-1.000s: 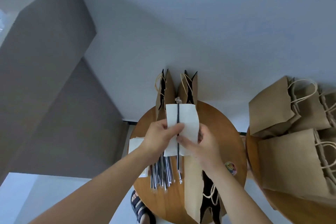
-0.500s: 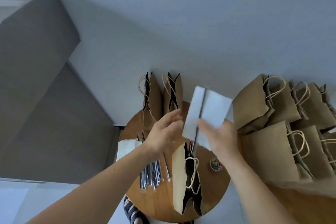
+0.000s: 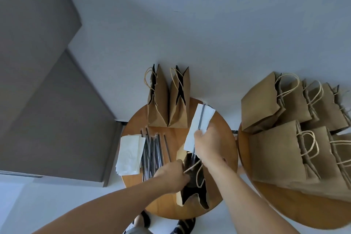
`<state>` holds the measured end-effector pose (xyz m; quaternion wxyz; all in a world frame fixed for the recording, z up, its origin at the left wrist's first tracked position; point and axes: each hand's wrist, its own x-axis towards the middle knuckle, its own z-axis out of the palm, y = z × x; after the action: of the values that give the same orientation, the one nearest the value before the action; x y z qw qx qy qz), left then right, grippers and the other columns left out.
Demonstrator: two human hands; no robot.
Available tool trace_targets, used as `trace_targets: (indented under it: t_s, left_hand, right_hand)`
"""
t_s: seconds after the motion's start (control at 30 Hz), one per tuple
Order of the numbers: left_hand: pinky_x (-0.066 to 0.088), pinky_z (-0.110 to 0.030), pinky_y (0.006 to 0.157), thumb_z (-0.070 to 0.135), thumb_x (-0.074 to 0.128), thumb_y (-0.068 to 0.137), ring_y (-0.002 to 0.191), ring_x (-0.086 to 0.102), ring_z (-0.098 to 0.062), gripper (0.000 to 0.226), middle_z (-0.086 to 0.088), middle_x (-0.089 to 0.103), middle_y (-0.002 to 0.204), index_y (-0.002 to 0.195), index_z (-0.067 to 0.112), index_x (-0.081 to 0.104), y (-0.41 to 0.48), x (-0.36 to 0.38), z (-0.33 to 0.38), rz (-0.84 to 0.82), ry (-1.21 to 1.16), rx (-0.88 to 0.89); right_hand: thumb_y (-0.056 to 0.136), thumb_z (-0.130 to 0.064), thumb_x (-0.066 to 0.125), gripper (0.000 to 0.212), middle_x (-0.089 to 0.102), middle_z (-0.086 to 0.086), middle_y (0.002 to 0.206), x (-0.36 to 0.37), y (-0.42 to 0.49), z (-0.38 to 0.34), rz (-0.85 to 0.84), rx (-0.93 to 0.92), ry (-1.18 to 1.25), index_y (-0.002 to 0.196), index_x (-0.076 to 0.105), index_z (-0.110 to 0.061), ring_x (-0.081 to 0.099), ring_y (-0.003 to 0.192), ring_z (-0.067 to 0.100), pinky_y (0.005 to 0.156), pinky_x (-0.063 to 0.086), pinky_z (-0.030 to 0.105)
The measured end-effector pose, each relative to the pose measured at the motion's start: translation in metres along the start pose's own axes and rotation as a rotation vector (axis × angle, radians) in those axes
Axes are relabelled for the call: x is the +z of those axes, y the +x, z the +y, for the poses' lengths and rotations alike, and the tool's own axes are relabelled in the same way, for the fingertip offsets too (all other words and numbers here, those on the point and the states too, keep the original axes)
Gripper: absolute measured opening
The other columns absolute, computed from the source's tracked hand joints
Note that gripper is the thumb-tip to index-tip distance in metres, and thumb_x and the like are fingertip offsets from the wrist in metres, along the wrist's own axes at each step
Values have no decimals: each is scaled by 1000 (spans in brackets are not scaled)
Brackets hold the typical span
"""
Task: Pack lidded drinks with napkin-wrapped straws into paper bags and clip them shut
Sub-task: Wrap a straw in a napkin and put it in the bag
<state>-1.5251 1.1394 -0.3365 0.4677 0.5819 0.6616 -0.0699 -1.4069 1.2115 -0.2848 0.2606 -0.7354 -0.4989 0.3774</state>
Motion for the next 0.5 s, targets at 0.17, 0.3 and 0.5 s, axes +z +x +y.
trace_targets:
  t_s: [0.17, 0.3, 0.5]
  left_hand:
    - [57, -27, 50, 24, 46, 87, 55, 70, -20, 15, -11, 73, 69, 96, 17, 55, -6, -5, -22, -27, -356, -109]
    - [59, -30, 53, 24, 43, 89, 59, 72, -25, 15, -12, 73, 76, 99, 17, 53, -11, -3, -27, -17, -406, -139]
    - [55, -24, 47, 22, 41, 96, 59, 72, -20, 11, -5, 67, 75, 100, 22, 50, -15, 6, -22, -34, -447, -126]
  right_hand:
    - [99, -20, 52, 10, 62, 2, 111, 0, -23, 25, -162, -37, -214, 109, 50, -17, 65, 98, 23, 43, 34, 7]
    - [98, -21, 57, 7, 61, -5, 90, -19, -20, 38, 33, 69, 40, 103, 54, -17, 66, 94, 24, 60, 49, 15]
    - [95, -26, 61, 8, 65, -13, 86, -11, -19, 46, 194, 39, 234, 90, 55, -29, 66, 71, -5, 51, 50, 13]
